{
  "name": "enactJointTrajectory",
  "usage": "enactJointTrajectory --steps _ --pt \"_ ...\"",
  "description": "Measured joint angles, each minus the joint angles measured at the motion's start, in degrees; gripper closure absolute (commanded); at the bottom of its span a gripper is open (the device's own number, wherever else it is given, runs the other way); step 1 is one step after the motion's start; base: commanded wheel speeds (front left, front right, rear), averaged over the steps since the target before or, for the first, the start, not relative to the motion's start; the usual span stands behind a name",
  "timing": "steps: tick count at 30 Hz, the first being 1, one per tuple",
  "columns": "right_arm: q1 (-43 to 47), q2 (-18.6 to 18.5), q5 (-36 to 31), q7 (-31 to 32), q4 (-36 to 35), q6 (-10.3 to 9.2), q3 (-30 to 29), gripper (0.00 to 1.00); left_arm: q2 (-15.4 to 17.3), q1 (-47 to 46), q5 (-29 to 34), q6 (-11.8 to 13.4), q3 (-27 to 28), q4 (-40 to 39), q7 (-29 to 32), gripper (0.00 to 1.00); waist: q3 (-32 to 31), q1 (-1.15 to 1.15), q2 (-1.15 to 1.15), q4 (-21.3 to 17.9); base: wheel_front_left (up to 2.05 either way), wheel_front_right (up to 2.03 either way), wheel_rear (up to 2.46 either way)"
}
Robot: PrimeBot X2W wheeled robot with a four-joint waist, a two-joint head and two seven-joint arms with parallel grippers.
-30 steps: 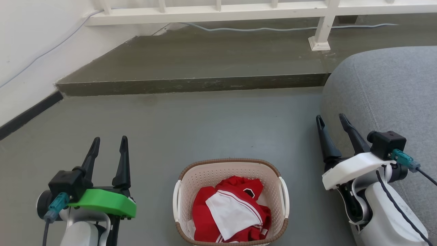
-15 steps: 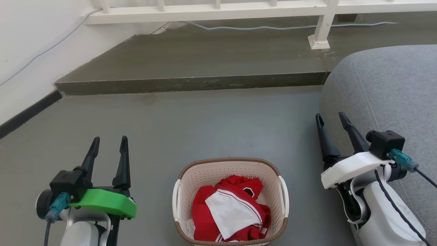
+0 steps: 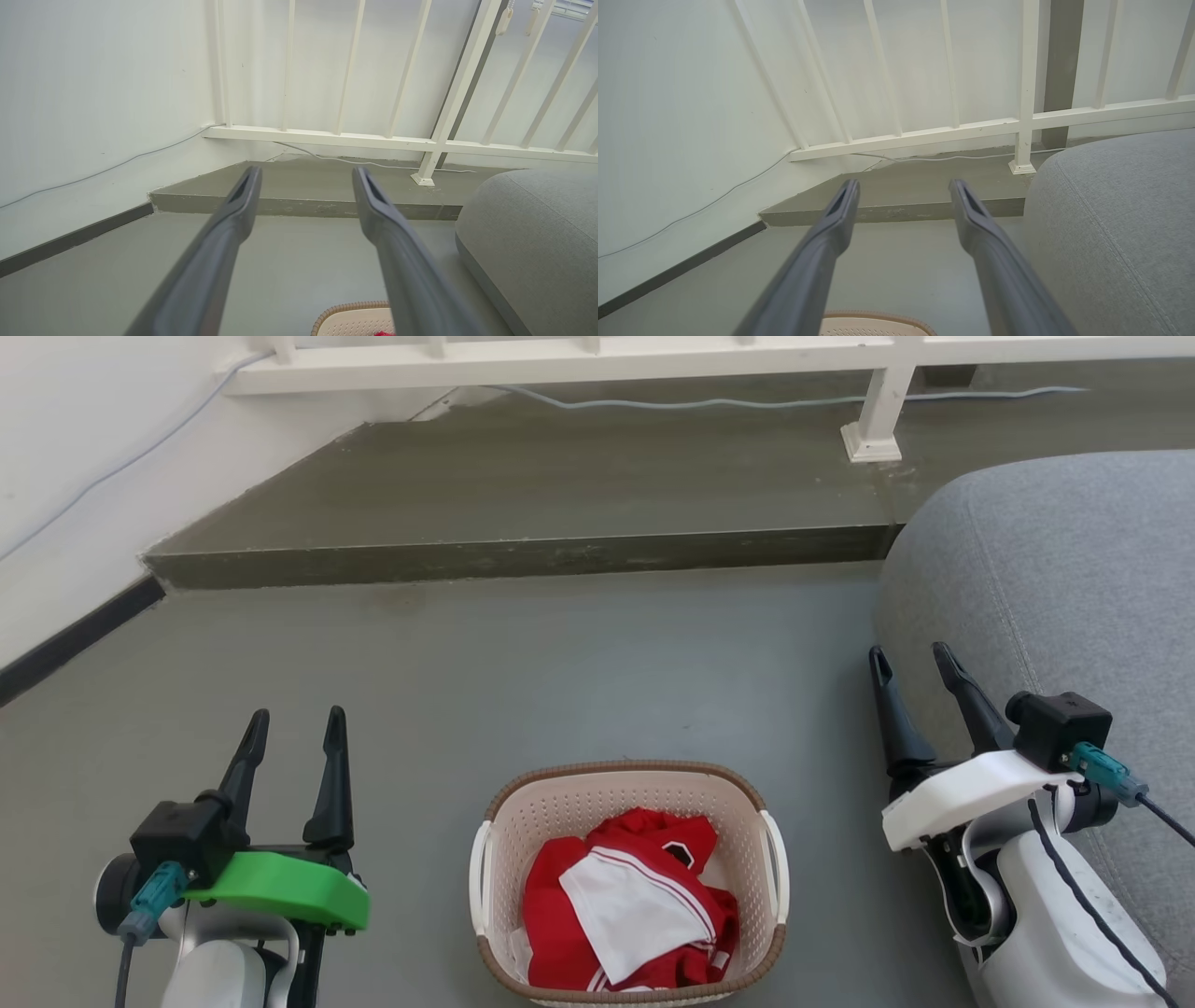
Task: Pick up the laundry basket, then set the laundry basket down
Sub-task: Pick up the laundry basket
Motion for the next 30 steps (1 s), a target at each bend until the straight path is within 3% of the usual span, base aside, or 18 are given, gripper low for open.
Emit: enactJointTrajectory --steps 15,30 --pt "-1.06 0.88 -0.38 -0.01 0.74 0.4 -1.3 0.0 -0.11 -1.43 0.0 -0.19 0.1 -0.3 0.0 0.0 4.57 0.0 0.0 -1.01 0.0 0.0 0.0" --pt "-4.54 1.24 -0.84 -0.01 1.41 0.38 -3.43 0.0 -0.29 -8.31 -0.05 -0.76 -1.03 1.69 -0.18 0.0 15.25 0.0 0.0 -1.9 0.0 0.0 0.0"
